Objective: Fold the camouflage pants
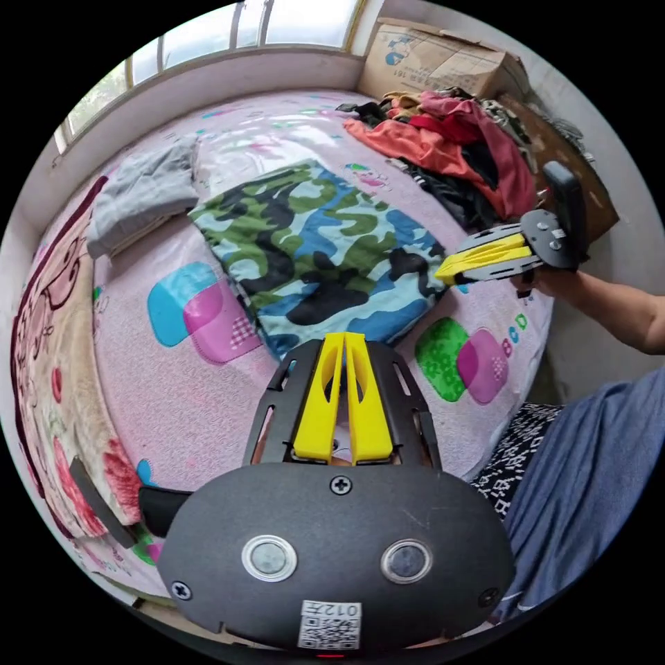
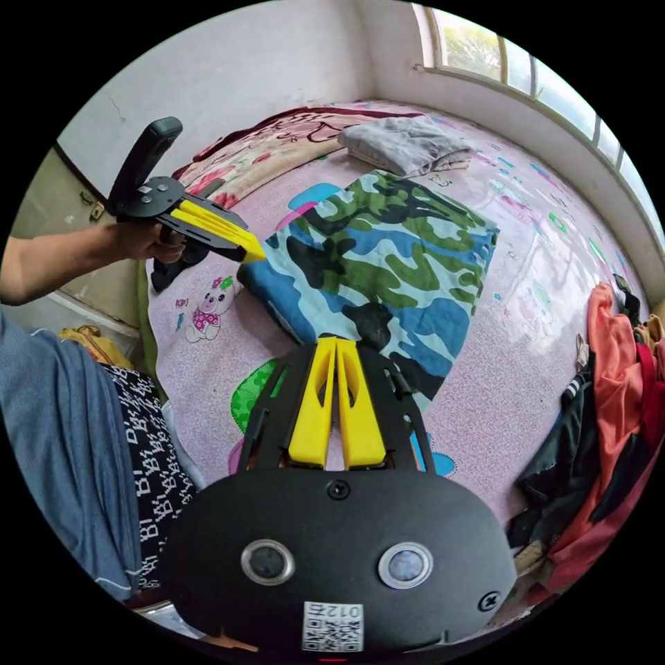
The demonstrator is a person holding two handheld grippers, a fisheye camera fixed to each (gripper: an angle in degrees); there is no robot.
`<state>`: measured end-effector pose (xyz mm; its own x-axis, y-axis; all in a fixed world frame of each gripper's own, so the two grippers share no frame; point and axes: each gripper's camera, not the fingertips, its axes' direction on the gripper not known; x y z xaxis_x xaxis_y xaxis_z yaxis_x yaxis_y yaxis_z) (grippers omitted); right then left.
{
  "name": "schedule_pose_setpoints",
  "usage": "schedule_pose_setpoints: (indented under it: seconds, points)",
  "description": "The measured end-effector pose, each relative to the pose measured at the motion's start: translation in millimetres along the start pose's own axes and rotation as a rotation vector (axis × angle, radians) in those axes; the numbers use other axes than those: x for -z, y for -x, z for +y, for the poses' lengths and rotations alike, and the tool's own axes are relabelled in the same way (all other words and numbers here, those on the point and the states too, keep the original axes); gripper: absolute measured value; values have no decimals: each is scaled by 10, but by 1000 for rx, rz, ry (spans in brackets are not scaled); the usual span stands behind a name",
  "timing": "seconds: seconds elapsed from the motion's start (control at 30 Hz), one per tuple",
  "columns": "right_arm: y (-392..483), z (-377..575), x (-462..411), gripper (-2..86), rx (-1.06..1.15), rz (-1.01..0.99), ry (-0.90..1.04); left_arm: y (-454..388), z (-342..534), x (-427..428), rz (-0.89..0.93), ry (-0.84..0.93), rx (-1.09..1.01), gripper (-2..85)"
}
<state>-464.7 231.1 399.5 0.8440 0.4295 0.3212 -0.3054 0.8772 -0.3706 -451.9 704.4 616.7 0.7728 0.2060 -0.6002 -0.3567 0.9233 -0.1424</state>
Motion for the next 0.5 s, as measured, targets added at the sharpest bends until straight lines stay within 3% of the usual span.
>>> schedule_pose_setpoints:
  seconds: [0.17,0.33,0.4,0.5]
  points:
    - [-121,332,-350,1,-77,70,156,-49,26,-560,-77,210,-4,0]
    - [-555,911,272,11,-231,87,68,338,253,-185,-16,123,137,9]
    - [-834,1253,571,25,-350,69,-7,592,455,57,-59,85,285,20]
    - [-1496,1869,730,89,-634,-94,-79,1176,889,203,121,23,607,73]
